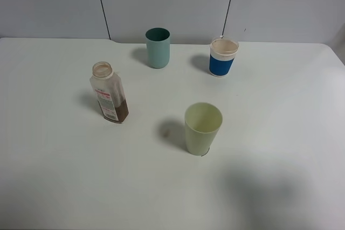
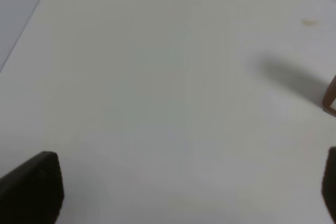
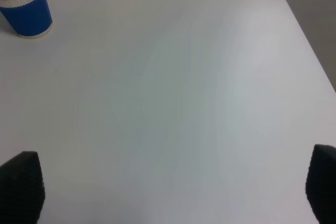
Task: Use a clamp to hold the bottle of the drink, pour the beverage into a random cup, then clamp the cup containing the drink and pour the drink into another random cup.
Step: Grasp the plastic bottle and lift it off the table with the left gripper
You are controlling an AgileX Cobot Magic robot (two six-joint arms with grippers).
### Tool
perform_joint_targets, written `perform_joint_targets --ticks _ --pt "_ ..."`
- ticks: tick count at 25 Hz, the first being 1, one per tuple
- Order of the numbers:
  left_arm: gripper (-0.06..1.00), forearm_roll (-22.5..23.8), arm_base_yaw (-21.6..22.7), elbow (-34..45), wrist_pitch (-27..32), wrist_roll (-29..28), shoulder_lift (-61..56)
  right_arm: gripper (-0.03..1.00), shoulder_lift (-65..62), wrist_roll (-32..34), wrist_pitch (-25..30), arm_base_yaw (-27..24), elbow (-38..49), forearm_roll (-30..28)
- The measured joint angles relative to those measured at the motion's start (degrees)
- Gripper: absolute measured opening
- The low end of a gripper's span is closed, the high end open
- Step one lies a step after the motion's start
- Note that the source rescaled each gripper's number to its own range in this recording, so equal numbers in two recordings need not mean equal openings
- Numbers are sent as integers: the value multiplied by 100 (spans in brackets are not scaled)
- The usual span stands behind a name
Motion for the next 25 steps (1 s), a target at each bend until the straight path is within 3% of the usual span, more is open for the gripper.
perform_joint_targets --ticks 25 --pt "100 0 0 0 0 0 0 100 0 0 0 0 0 0"
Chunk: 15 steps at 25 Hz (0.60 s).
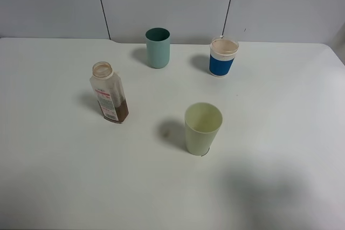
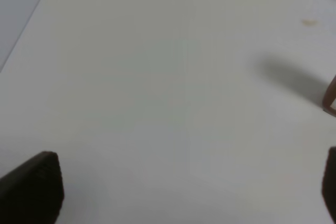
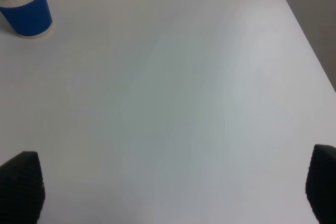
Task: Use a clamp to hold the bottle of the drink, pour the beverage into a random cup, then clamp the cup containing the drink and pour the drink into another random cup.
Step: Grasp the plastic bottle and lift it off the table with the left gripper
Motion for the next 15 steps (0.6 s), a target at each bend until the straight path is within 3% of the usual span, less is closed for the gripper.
perform_joint_targets --ticks 15 --pt "100 0 0 0 0 0 0 100 0 0 0 0 0 0"
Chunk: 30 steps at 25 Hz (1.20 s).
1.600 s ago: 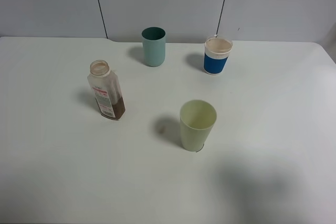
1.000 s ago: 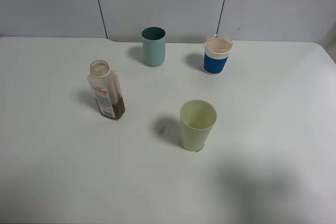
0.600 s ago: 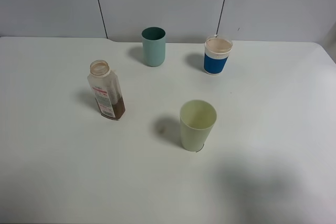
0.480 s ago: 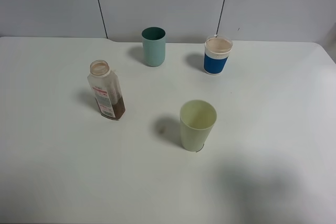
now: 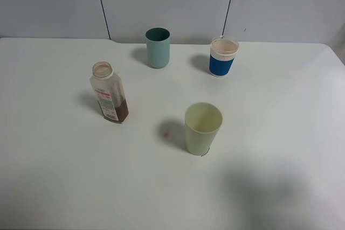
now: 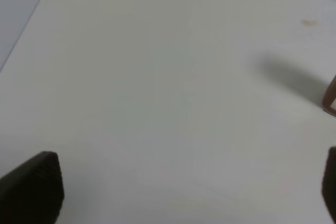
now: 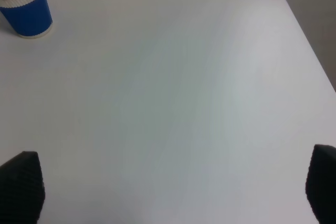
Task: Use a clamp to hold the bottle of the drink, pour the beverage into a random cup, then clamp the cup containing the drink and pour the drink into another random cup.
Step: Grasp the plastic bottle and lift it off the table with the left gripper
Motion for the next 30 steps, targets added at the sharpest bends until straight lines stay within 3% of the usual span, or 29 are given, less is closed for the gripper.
perform_joint_targets --ticks 30 --pt "100 -17 0 0 -6 -4 154 100 0 0 0 0 0 0"
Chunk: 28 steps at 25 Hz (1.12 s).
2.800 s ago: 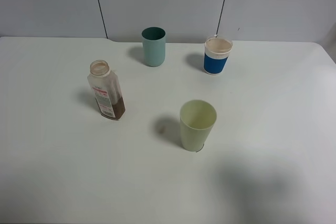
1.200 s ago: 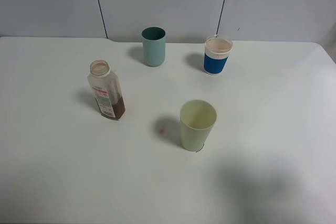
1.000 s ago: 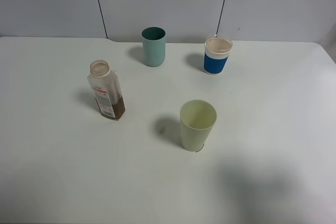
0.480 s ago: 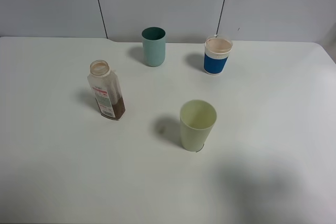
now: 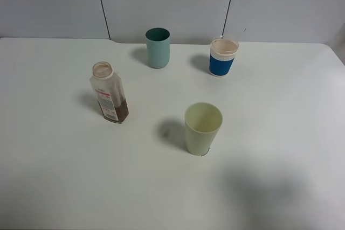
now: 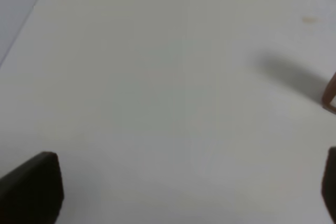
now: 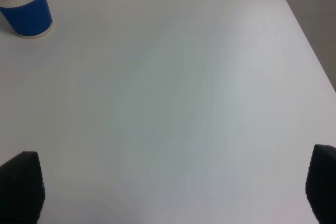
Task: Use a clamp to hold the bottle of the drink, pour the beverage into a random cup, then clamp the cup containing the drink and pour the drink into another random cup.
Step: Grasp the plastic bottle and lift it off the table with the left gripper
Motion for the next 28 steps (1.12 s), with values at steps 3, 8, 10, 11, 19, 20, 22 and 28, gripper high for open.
perform_joint_targets --ticks 3,8,10,11,19,20,22,28 --pt "100 -35 0 -6 0 0 342 100 0 0 0 0 0 0" --pt "100 -135 0 -186 -403 0 1078 100 0 0 0 0 0 0" --pt "100 -135 0 -250 -634 0 1389 100 0 0 0 0 0 0" --pt "100 -135 0 -287 -735 9 1549 100 0 0 0 0 0 0" --pt "100 -135 -13 -450 -1284 25 2755 100 0 0 0 0 0 0" --pt "100 -135 -13 -450 -1284 25 2755 100 0 0 0 0 0 0" --pt "100 -135 -101 -450 -1418 30 3078 100 0 0 0 0 0 0" --pt "100 -135 -635 -450 -2021 25 4016 100 0 0 0 0 0 0"
